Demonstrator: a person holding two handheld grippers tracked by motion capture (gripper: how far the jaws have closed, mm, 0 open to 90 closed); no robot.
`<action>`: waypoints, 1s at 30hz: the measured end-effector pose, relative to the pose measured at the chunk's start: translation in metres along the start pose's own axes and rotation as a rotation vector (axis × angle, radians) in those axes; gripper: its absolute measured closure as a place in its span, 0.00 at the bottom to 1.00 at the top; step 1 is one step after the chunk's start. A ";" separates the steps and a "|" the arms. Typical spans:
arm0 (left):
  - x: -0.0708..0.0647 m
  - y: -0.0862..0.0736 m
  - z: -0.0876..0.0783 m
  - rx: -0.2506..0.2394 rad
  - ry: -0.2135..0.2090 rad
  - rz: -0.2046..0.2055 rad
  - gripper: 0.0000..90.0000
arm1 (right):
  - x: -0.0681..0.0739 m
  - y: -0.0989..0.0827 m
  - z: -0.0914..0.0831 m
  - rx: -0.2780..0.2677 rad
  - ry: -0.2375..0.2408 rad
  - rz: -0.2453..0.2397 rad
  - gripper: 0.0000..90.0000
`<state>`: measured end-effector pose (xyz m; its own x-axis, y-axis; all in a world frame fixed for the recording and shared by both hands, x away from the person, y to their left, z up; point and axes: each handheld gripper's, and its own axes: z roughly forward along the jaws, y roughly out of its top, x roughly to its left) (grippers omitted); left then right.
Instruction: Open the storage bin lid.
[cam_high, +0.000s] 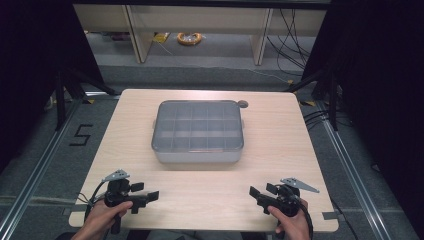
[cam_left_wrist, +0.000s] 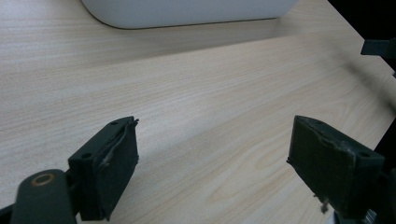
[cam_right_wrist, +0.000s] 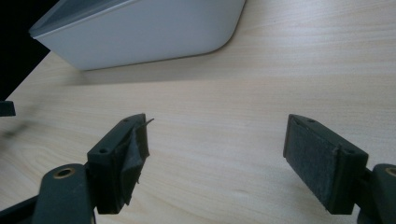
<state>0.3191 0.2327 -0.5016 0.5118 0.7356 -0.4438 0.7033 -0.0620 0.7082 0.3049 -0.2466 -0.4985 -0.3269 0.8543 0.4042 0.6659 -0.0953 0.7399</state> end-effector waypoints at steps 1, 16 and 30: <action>0.000 0.000 0.000 -0.002 0.002 -0.001 0.17 | 0.000 0.000 0.000 0.000 0.008 0.005 0.26; 0.005 0.006 0.003 -0.011 0.011 -0.025 0.17 | -0.006 0.011 0.009 -0.030 0.038 0.123 0.26; 0.021 0.018 0.005 -0.052 0.035 -0.082 0.17 | -0.023 0.035 0.026 -0.045 0.015 0.140 0.27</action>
<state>0.3448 0.2438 -0.5004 0.4354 0.7599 -0.4827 0.7152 0.0337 0.6981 0.3526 -0.2568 -0.4961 -0.2427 0.8233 0.5130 0.6750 -0.2365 0.6989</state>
